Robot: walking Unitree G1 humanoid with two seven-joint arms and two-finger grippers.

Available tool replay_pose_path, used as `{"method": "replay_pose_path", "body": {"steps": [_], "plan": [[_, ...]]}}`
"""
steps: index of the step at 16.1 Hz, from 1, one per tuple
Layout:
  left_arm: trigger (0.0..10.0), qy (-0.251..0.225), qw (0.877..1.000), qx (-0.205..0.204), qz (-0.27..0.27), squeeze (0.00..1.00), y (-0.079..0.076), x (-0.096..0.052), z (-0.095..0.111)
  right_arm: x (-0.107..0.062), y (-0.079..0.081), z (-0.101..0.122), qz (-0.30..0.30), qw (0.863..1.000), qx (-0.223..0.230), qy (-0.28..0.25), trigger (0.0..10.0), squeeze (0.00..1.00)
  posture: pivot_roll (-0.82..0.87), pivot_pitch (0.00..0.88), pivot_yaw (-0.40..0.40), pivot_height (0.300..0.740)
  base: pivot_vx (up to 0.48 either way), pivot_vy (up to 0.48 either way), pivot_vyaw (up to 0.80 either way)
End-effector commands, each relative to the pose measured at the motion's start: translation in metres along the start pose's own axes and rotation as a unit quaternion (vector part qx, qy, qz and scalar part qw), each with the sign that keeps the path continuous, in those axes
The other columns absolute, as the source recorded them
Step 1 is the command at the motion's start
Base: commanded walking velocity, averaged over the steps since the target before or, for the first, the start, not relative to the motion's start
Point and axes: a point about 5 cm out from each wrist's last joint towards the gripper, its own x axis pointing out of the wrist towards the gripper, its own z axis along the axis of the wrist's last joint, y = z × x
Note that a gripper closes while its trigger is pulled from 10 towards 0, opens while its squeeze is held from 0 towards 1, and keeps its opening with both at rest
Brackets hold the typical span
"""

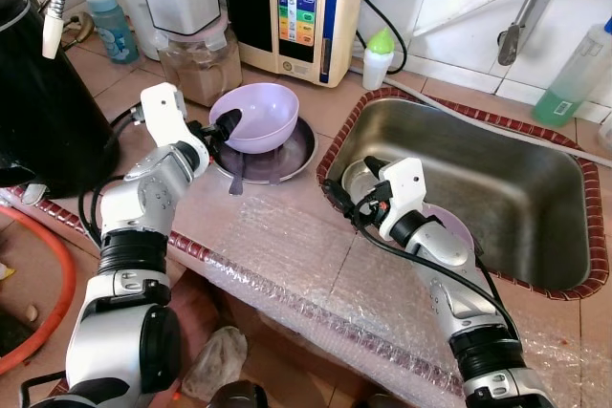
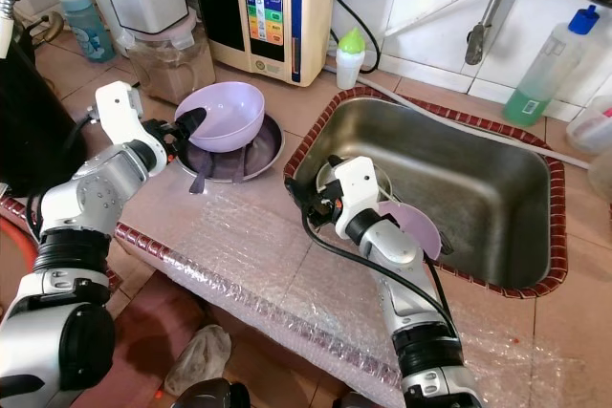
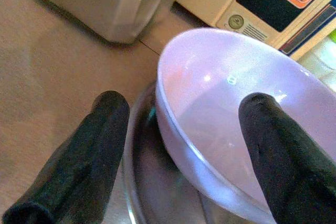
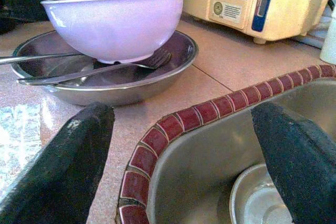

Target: Kitchen organization

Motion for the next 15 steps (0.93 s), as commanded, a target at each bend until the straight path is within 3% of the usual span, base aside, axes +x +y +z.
{"method": "replay_pose_path", "body": {"steps": [1,5,15], "plan": [[0.0,0.002,1.000,-0.010,-0.013,0.00,-0.007,0.002,0.007,0.000,0.003,0.002,0.005,1.000,-0.005,0.000,10.0,0.00,-0.03,0.038,0.045,0.740,0.000,0.000,0.00],[0.0,0.014,0.998,-0.060,-0.020,0.00,-0.009,0.002,0.002,0.001,0.005,0.002,0.010,1.000,-0.020,0.002,10.0,0.00,-0.03,0.039,0.044,0.740,0.000,0.000,0.00],[0.0,0.028,0.996,-0.085,-0.005,0.00,-0.002,0.001,-0.005,0.001,0.004,0.002,0.010,1.000,-0.025,0.002,10.0,0.00,-0.03,0.036,0.042,0.740,0.000,0.000,0.00]]}}
